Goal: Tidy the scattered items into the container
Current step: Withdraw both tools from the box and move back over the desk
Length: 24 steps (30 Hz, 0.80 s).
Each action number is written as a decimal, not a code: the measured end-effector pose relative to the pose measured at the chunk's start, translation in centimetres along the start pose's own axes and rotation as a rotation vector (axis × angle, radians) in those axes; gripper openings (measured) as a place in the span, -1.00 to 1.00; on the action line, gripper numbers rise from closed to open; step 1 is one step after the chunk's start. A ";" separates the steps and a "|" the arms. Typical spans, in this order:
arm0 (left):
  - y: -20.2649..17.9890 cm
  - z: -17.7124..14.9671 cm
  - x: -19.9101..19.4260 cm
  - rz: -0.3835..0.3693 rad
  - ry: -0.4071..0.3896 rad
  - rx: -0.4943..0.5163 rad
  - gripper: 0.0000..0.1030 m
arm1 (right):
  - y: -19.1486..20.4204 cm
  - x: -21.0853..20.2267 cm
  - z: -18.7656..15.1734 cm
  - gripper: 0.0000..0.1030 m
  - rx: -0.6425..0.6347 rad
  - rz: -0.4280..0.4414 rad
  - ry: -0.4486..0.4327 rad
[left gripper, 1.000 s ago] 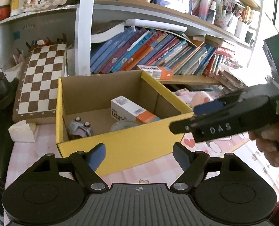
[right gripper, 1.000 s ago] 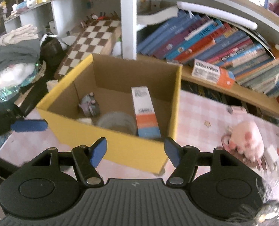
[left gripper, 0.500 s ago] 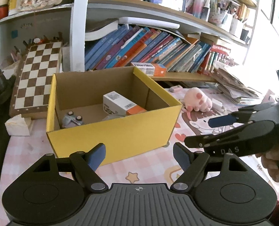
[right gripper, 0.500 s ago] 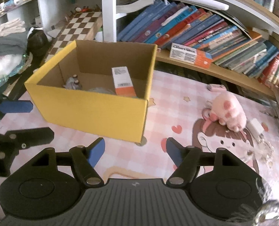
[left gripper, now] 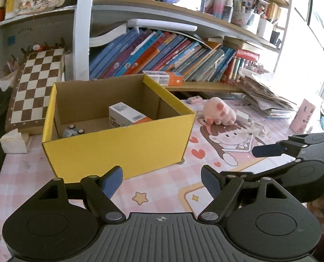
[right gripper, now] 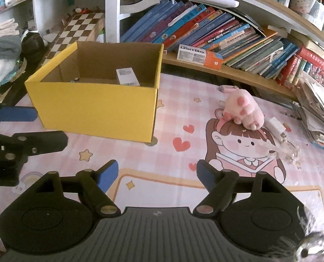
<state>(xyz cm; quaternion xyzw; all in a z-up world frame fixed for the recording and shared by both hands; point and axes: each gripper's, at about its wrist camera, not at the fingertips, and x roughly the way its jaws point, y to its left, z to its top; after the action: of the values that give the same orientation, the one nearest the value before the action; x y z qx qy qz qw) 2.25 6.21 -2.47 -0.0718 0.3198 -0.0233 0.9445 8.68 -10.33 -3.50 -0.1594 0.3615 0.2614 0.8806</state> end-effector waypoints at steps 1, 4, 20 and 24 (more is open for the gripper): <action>-0.1 -0.1 0.0 -0.005 0.001 0.004 0.58 | 0.0 -0.1 -0.1 0.61 0.002 -0.007 0.000; -0.5 -0.2 0.1 -0.017 0.008 0.014 0.59 | -0.2 -0.3 -0.4 0.67 0.016 -0.033 0.001; -3.7 0.3 1.4 0.006 0.021 0.036 0.69 | -3.5 -0.3 -1.4 0.81 0.052 -0.068 -0.002; -4.9 0.5 1.9 0.026 0.027 0.026 0.70 | -4.9 -0.2 -1.3 0.81 0.041 -0.054 -0.006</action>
<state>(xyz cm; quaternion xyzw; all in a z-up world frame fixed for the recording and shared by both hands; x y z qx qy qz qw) 4.11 1.30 -2.46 -0.0550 0.3330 -0.0160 0.9412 10.67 -14.99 -3.83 -0.1504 0.3599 0.2305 0.8915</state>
